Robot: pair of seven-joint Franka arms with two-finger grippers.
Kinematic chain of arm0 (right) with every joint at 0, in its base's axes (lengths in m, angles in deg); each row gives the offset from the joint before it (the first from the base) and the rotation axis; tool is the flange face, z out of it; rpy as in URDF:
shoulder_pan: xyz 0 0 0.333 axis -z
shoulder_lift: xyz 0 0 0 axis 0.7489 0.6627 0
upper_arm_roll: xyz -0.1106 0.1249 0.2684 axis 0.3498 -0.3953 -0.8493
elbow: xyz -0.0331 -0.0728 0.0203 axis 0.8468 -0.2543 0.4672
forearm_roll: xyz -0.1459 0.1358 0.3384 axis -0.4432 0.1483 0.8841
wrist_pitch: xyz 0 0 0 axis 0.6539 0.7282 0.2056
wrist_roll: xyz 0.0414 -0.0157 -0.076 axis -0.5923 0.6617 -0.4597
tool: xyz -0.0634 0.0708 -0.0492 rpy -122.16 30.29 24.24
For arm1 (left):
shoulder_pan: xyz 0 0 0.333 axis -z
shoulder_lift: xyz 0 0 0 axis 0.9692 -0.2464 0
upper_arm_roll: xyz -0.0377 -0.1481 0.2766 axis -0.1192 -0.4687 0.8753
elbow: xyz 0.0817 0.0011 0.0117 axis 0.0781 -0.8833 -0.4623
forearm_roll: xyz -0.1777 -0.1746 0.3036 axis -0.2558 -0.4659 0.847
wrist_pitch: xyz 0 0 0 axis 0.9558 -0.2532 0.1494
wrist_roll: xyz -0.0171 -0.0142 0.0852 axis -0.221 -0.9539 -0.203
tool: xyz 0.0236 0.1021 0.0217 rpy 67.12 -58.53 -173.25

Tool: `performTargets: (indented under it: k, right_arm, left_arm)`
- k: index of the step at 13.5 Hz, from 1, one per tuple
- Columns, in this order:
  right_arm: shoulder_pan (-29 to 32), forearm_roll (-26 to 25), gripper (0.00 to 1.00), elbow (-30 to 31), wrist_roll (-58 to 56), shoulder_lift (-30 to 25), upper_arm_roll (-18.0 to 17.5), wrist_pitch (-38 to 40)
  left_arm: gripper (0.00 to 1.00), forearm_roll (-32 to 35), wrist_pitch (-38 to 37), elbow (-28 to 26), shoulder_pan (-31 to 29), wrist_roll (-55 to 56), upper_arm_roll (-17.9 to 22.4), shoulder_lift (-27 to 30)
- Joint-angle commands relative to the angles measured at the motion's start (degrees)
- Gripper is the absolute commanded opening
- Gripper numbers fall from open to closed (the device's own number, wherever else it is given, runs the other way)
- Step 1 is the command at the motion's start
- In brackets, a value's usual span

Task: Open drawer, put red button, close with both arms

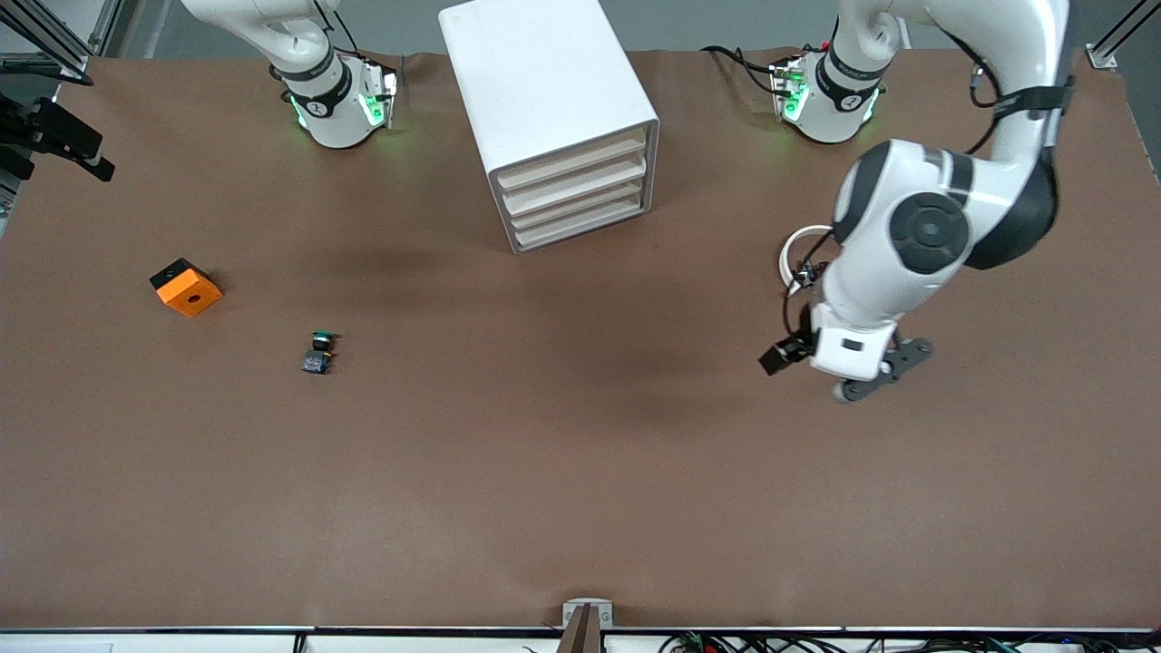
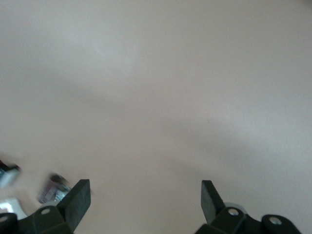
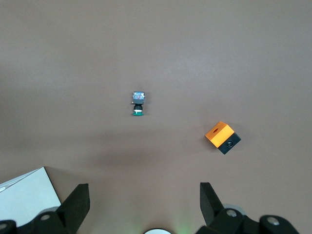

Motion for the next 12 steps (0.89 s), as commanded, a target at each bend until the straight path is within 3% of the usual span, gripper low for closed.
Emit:
performTargets:
  k: [1,8,12]
  right_arm:
    - [0.71,-1.04,1.0,-1.49,-0.41,0.61,-0.4,1.06]
    - [0.71,-1.04,1.0,-1.49,-0.41,0.61,-0.4,1.06]
    - [0.62,-1.04,1.0,-1.49,-0.41,0.61,-0.4,1.06]
  left_arm:
    - [1.0,1.05,-2.89,1.43,-4.72,-9.62,-0.68,3.92]
    - [1.0,1.48,-13.52,1.09,-10.78,-25.46,-1.02,16.05]
    - [1.0,1.57,-19.85,-1.79,-20.98,-29.26,-11.55,22.89]
